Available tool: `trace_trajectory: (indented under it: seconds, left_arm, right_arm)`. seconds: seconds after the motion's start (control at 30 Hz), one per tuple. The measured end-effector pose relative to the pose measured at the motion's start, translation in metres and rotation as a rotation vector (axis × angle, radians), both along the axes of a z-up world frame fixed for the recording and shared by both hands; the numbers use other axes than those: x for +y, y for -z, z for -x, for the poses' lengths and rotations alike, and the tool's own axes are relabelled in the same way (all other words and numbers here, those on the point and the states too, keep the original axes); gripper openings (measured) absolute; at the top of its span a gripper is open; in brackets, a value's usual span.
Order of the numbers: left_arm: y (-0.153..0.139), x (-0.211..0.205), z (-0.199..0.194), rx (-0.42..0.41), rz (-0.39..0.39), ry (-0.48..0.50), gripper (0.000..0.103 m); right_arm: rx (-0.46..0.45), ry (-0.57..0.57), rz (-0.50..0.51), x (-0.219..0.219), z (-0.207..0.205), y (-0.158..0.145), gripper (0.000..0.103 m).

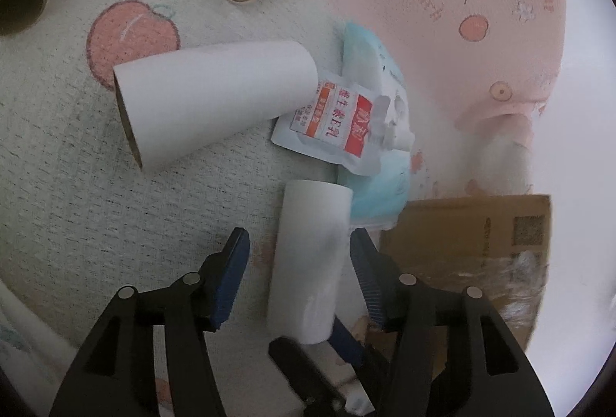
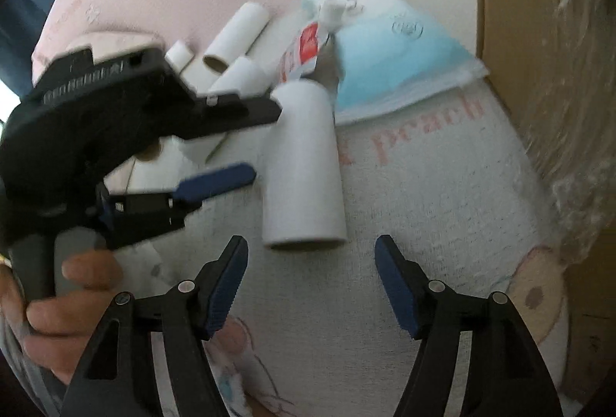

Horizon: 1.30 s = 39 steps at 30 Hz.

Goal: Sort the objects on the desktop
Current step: 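Lift the held tube and carry it toward the cardboard box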

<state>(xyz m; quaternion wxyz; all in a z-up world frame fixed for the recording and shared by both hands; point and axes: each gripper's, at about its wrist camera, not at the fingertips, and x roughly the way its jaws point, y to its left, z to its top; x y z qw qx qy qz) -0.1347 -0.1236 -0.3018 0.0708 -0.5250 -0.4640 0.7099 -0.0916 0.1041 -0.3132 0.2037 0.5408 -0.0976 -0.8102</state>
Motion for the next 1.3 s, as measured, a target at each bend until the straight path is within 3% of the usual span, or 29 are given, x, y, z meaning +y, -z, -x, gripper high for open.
trace_trajectory:
  seconds: [0.27, 0.37, 0.43, 0.47, 0.57, 0.7, 1.3]
  left_arm:
    - [0.004, -0.002, 0.012, 0.013, -0.101, -0.003, 0.058]
    - [0.009, 0.004, 0.015, -0.011, -0.089, 0.016, 0.057]
    - [0.012, 0.01, 0.017, -0.036, -0.068, 0.029, 0.047]
    - [0.013, 0.011, 0.017, -0.048, -0.055, 0.03, 0.047]
    - [0.013, 0.01, 0.015, -0.049, -0.054, 0.021, 0.047]
    - [0.008, 0.014, 0.013, -0.036, -0.033, 0.029, 0.046]
    - [-0.082, 0.031, -0.03, 0.302, 0.067, 0.134, 0.046]
  right_arm:
    - [0.03, 0.009, -0.095, -0.004, 0.01, -0.008, 0.063]
    - [-0.005, -0.019, -0.067, -0.01, 0.013, -0.004, 0.052]
    - [-0.015, -0.025, -0.075, -0.013, 0.014, 0.0, 0.044]
    - [-0.021, -0.032, -0.086, -0.015, 0.015, 0.001, 0.042]
    - [-0.016, -0.048, -0.108, -0.017, 0.013, 0.002, 0.041]
    - [-0.052, -0.023, -0.045, -0.009, 0.013, 0.005, 0.041]
    - [0.101, -0.044, -0.132, 0.003, -0.029, -0.054, 0.041]
